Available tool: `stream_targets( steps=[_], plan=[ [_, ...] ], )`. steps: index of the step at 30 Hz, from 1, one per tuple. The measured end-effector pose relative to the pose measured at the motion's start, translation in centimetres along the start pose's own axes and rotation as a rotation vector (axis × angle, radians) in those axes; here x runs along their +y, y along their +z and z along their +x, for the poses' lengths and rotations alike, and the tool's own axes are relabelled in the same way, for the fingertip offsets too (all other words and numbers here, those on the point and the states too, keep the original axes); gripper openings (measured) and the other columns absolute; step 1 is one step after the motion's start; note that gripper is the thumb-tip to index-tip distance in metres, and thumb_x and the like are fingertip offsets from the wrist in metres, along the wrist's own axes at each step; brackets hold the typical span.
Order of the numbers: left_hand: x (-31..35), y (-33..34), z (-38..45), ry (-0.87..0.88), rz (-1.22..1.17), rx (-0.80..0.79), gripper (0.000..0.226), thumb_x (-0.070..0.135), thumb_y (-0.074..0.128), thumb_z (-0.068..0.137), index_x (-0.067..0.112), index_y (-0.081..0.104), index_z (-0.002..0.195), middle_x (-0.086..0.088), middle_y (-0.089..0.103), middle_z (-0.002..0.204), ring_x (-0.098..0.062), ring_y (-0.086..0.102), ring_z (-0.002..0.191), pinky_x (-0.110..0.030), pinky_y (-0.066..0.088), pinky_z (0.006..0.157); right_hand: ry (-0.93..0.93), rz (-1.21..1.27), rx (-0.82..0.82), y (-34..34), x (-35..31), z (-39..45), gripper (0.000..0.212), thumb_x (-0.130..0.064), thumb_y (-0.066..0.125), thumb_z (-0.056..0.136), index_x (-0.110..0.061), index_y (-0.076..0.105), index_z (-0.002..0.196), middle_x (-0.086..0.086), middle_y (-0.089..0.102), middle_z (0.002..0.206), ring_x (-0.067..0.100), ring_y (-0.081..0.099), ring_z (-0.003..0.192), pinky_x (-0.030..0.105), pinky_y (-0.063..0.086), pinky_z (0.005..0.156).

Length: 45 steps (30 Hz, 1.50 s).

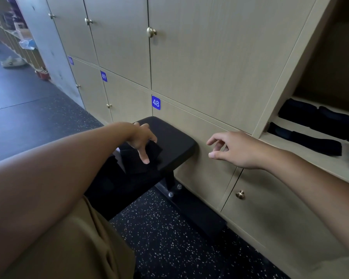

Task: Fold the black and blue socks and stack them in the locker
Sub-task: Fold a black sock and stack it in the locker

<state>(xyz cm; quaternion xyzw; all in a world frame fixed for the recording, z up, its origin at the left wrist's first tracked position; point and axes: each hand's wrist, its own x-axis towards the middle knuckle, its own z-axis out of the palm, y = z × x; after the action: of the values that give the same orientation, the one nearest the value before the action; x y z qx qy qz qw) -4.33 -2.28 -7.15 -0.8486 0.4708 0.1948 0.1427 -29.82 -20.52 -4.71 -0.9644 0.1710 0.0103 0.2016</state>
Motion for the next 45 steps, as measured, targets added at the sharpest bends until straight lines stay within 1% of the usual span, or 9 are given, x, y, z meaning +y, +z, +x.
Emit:
stream_targets(
  steps=[4, 17, 21, 23, 27, 32, 37, 42, 45],
  plan=[
    [0.0, -0.2, 0.3, 0.031, 0.011, 0.099, 0.072, 0.055, 0.083, 0.074, 0.032, 0.058, 0.138, -0.001, 0.034, 0.14, -0.032, 0.028, 0.132, -0.046, 0.035, 0.108, -0.004, -0.005, -0.002, 0.1, -0.1, 0.1, 0.034, -0.041, 0.068, 0.094, -0.03, 0.061, 0.126, -0.013, 0.065, 0.102, -0.003, 0.054, 0.076, 0.017, 0.038, 0.067],
    [-1.1, -2.6, -1.7, 0.149, -0.371, 0.385, 0.051, 0.045, 0.086, 0.077, 0.029, 0.061, 0.118, 0.01, 0.043, 0.152, -0.023, 0.026, 0.142, -0.051, 0.027, 0.118, 0.012, 0.042, 0.002, -0.1, -0.1, -0.1, 0.032, -0.042, 0.068, 0.093, -0.032, 0.063, 0.123, -0.014, 0.066, 0.103, -0.003, 0.055, 0.078, 0.02, 0.039, 0.069],
    [-1.0, -3.2, -1.9, 0.21, -0.577, 0.481, 0.07, 0.045, 0.09, 0.071, 0.019, 0.063, 0.129, 0.006, 0.053, 0.146, -0.019, 0.042, 0.139, -0.038, 0.031, 0.117, 0.006, 0.177, 0.032, 0.2, -0.7, 0.1, 0.035, -0.046, 0.069, 0.091, -0.03, 0.063, 0.122, -0.014, 0.068, 0.102, -0.005, 0.057, 0.078, 0.02, 0.042, 0.074],
    [-0.6, -3.3, -2.0, 0.24, -0.662, 0.495, 0.07, 0.034, 0.088, 0.077, 0.014, 0.059, 0.138, 0.011, 0.05, 0.149, -0.011, 0.041, 0.14, -0.027, 0.027, 0.113, 0.002, 0.288, 0.051, 0.3, -1.3, 0.1, 0.039, -0.044, 0.071, 0.091, -0.028, 0.062, 0.125, -0.011, 0.067, 0.109, -0.003, 0.062, 0.085, 0.017, 0.045, 0.077],
    [0.8, -3.9, -2.5, 0.296, -0.785, 0.522, 0.072, 0.038, 0.086, 0.079, 0.019, 0.058, 0.142, 0.017, 0.046, 0.151, -0.002, 0.037, 0.142, -0.023, 0.024, 0.113, 0.018, 0.48, 0.083, 0.4, -2.1, 0.2, 0.055, -0.039, 0.076, 0.088, -0.026, 0.052, 0.136, -0.008, 0.06, 0.127, 0.007, 0.067, 0.101, 0.014, 0.046, 0.076],
    [3.4, -5.1, -4.0, 0.417, -0.948, 0.526, 0.027, 0.027, 0.082, 0.083, 0.016, 0.077, 0.107, 0.003, 0.074, 0.12, -0.008, 0.066, 0.115, -0.032, 0.047, 0.107, -0.016, 0.79, 0.133, 0.5, -2.5, 0.6, 0.033, -0.014, 0.078, 0.088, -0.02, 0.065, 0.118, 0.007, 0.073, 0.116, 0.022, 0.071, 0.087, 0.034, 0.055, 0.081],
    [5.8, -5.6, -4.9, 0.435, -1.11, 0.51, 0.03, 0.025, 0.082, 0.085, 0.003, 0.074, 0.103, -0.024, 0.073, 0.108, -0.028, 0.069, 0.091, -0.053, 0.054, 0.095, -0.037, 0.927, 0.234, -0.3, -2.3, 0.2, 0.028, 0.001, 0.074, 0.087, -0.019, 0.07, 0.107, 0.001, 0.077, 0.101, 0.01, 0.074, 0.089, 0.02, 0.059, 0.076],
    [8.0, -6.1, -5.2, 0.398, -1.184, 0.564, 0.029, 0.035, 0.071, 0.094, 0.008, 0.075, 0.084, -0.003, 0.074, 0.078, -0.011, 0.065, 0.07, -0.024, 0.049, 0.071, -0.011, 0.915, 0.29, -1.3, -1.1, -0.7, 0.027, -0.002, 0.073, 0.089, -0.023, 0.07, 0.105, -0.003, 0.078, 0.098, 0.01, 0.075, 0.092, 0.019, 0.058, 0.077],
    [8.9, -6.4, -5.4, 0.361, -1.209, 0.591, 0.031, 0.038, 0.073, 0.093, 0.02, 0.074, 0.067, 0.001, 0.07, 0.067, -0.013, 0.059, 0.06, -0.027, 0.045, 0.065, 0.011, 0.884, 0.295, -2.0, -0.4, -1.6, 0.026, -0.004, 0.073, 0.09, -0.026, 0.07, 0.103, -0.007, 0.079, 0.094, 0.009, 0.075, 0.093, 0.018, 0.057, 0.079]
  ],
)
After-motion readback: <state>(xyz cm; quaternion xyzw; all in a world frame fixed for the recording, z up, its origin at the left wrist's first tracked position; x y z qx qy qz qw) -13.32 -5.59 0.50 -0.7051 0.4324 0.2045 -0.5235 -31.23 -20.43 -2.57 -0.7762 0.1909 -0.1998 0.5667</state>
